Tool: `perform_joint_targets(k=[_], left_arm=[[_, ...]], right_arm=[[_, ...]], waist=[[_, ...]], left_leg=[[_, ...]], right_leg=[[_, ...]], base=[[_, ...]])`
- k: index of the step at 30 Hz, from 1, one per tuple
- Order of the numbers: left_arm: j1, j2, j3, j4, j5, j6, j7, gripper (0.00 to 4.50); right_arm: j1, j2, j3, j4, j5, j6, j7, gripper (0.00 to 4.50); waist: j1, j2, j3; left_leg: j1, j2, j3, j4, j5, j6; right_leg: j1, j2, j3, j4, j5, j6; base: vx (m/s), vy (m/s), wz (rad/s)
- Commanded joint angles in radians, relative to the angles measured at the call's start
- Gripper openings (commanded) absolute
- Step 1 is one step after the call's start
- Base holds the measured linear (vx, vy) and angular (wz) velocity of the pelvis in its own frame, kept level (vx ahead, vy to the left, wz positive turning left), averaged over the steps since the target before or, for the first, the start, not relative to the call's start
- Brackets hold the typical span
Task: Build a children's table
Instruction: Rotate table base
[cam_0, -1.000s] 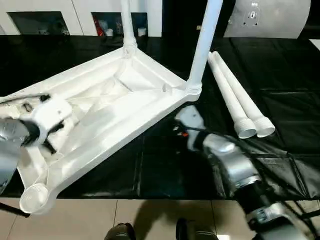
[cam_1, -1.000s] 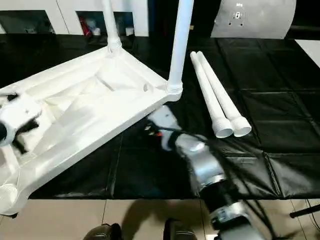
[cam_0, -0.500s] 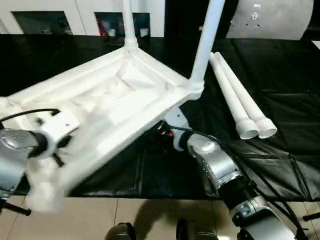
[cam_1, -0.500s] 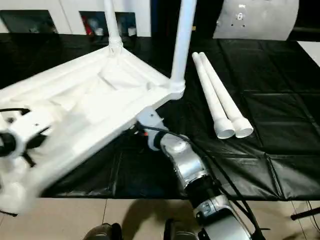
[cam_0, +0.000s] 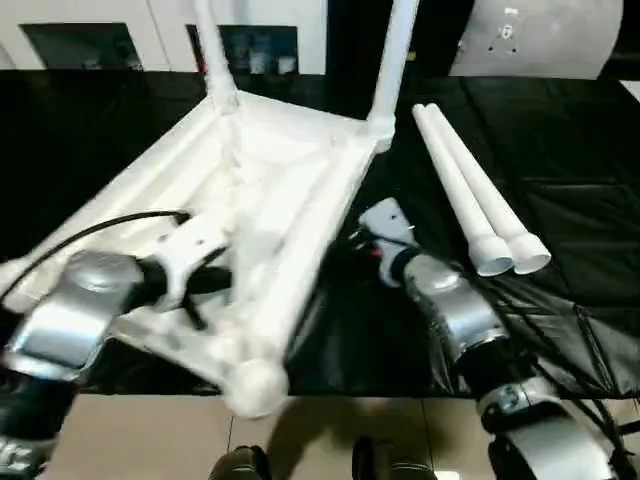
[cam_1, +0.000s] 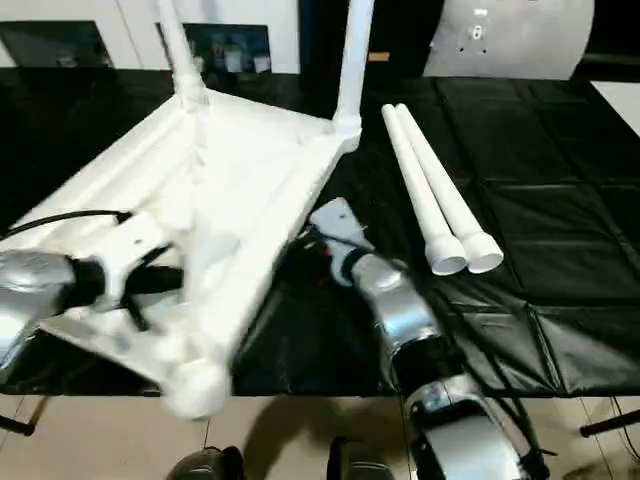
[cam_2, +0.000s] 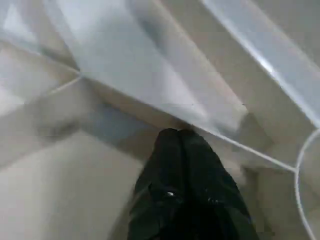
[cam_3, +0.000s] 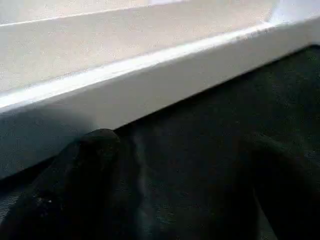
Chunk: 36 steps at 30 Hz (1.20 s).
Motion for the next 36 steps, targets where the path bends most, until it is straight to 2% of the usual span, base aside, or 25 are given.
perform_joint_targets(k=[1,3,6,9,11,14,15,17,19,20,21,23,26,31,34,36], left_arm=[[-0.051,-0.050,-0.017,-0.052,-0.084,-0.021,-0.030,0.05],[-0.065,-0.077,-0.041,-0.038,-0.076,-0.025,-0.028,0.05],[-0.081,-0.124,-0.066,0.006,-0.054,-0.047,-0.011,0.05],[-0.102,-0.163,-0.058,0.047,-0.046,-0.071,0.020,0.05],[-0.105,-0.164,-0.055,0.050,-0.046,-0.072,0.023,0.05],[-0.093,-0.107,-0.055,0.026,-0.034,-0.086,-0.009,0.05],[-0.076,-0.052,-0.054,0.005,-0.027,-0.110,-0.050,0.05],[-0.062,-0.015,-0.048,-0.008,-0.026,-0.120,-0.080,0.05],[-0.055,0.009,-0.051,-0.008,-0.017,-0.131,-0.096,0.05],[-0.041,0.041,-0.063,0.002,-0.007,-0.157,-0.125,0.05],[-0.041,0.041,-0.063,0.002,-0.007,-0.157,-0.125,0.05],[-0.036,0.049,-0.078,0.019,0.001,-0.180,-0.133,0.05],[-0.039,0.022,-0.146,0.040,0.005,-0.212,-0.155,0.05],[-0.055,-0.018,-0.181,0.050,0.015,-0.220,-0.150,0.05],[-0.080,-0.066,-0.133,0.057,-0.018,-0.234,-0.117,0.05],[-0.092,-0.080,-0.098,0.057,-0.037,-0.241,-0.098,0.05]], right_arm=[[-0.019,0.034,0.044,-0.015,0.011,-0.016,0.026,4.50],[-0.022,0.028,0.040,-0.012,0.012,-0.018,0.025,4.50],[-0.029,0.024,0.029,0.002,0.009,-0.025,0.020,4.50],[-0.039,0.015,0.012,0.009,-0.007,-0.019,0.004,4.50],[-0.040,0.011,0.011,0.009,-0.011,-0.014,-0.001,4.50],[-0.035,-0.004,0.009,0.004,-0.022,-0.040,-0.010,4.50],[-0.037,-0.003,-0.010,0.006,-0.023,-0.045,-0.038,4.50],[-0.041,0.000,-0.020,0.012,-0.017,-0.043,-0.037,4.50],[-0.044,0.003,-0.023,0.017,-0.016,-0.035,-0.033,4.50],[-0.054,0.011,-0.025,0.035,-0.014,-0.025,-0.024,4.50],[-0.054,0.011,-0.025,0.035,-0.014,-0.025,-0.024,4.50],[-0.065,0.021,-0.024,0.053,-0.016,-0.031,-0.018,4.50],[-0.106,0.057,-0.013,0.117,-0.025,-0.064,-0.024,4.50],[-0.150,0.078,-0.019,0.175,-0.035,-0.087,-0.054,4.50],[-0.161,0.077,-0.025,0.181,-0.037,-0.094,-0.064,4.50],[-0.158,0.071,-0.027,0.180,-0.035,-0.099,-0.059,4.50]], waist=[[0.005,0.013,-0.083],[0.005,0.012,-0.084],[0.005,0.013,-0.088],[0.006,0.011,-0.087],[0.006,0.010,-0.089],[0.004,0.008,-0.093],[0.007,0.008,-0.096],[0.003,0.007,-0.093],[0.005,0.008,-0.090],[0.003,0.000,-0.091],[0.002,0.004,-0.088],[0.003,0.007,-0.088],[0.006,0.011,-0.091],[0.006,0.010,-0.097],[0.006,0.009,-0.099],[0.007,0.006,-0.104]], left_leg=[[0.014,0.039,-0.013,-0.063,-0.121,0.048],[0.015,0.038,-0.012,-0.061,-0.107,0.063],[0.012,0.039,-0.012,-0.059,-0.104,0.068],[0.016,0.038,-0.010,-0.058,-0.117,0.069],[0.013,0.040,-0.012,-0.058,-0.114,0.066],[0.012,0.039,-0.012,-0.056,-0.102,0.074],[0.010,0.040,-0.014,-0.055,-0.085,0.080],[0.011,0.040,-0.011,-0.055,-0.086,0.082],[0.014,0.041,-0.011,-0.056,-0.115,0.067],[0.015,0.041,-0.009,-0.057,-0.124,0.064],[0.013,0.041,-0.012,-0.059,-0.137,0.053],[0.020,0.043,-0.011,-0.058,-0.164,0.039],[0.022,0.045,-0.011,-0.059,-0.178,0.023],[0.018,0.042,-0.012,-0.057,-0.160,0.014],[0.015,0.039,-0.010,-0.053,-0.147,0.018],[0.011,0.038,-0.010,-0.050,-0.110,0.032]], right_leg=[[0.078,-0.074,0.057,-0.054,-0.114,-0.256],[0.076,-0.071,0.055,-0.056,-0.097,-0.262],[0.082,-0.074,0.054,-0.055,-0.107,-0.266],[0.078,-0.072,0.054,-0.061,-0.129,-0.262],[0.081,-0.073,0.053,-0.057,-0.128,-0.261],[0.083,-0.073,0.053,-0.054,-0.113,-0.261],[0.086,-0.077,0.053,-0.051,-0.099,-0.264],[0.081,-0.074,0.053,-0.051,-0.096,-0.268],[0.079,-0.074,0.054,-0.055,-0.153,-0.259],[0.079,-0.073,0.054,-0.057,-0.168,-0.255],[0.080,-0.075,0.054,-0.056,-0.199,-0.247],[0.073,-0.075,0.055,-0.060,-0.233,-0.239],[0.070,-0.076,0.056,-0.059,-0.242,-0.234],[0.076,-0.076,0.057,-0.051,-0.193,-0.245],[0.080,-0.076,0.057,-0.052,-0.176,-0.247],[0.084,-0.074,0.057,-0.045,-0.126,-0.251]], base=[[0.000,0.000,0.00],[0.000,0.000,0.00],[0.000,0.000,0.00],[0.000,0.000,0.00],[0.000,0.000,0.00],[0.000,0.000,0.00],[0.000,0.000,0.00],[0.000,0.000,0.00],[0.000,0.000,0.00],[0.000,0.000,0.00],[0.000,0.000,0.00],[0.000,0.000,0.00],[0.000,0.000,0.00],[0.000,0.000,0.00],[0.000,0.000,0.00],[0.000,0.000,0.00]])
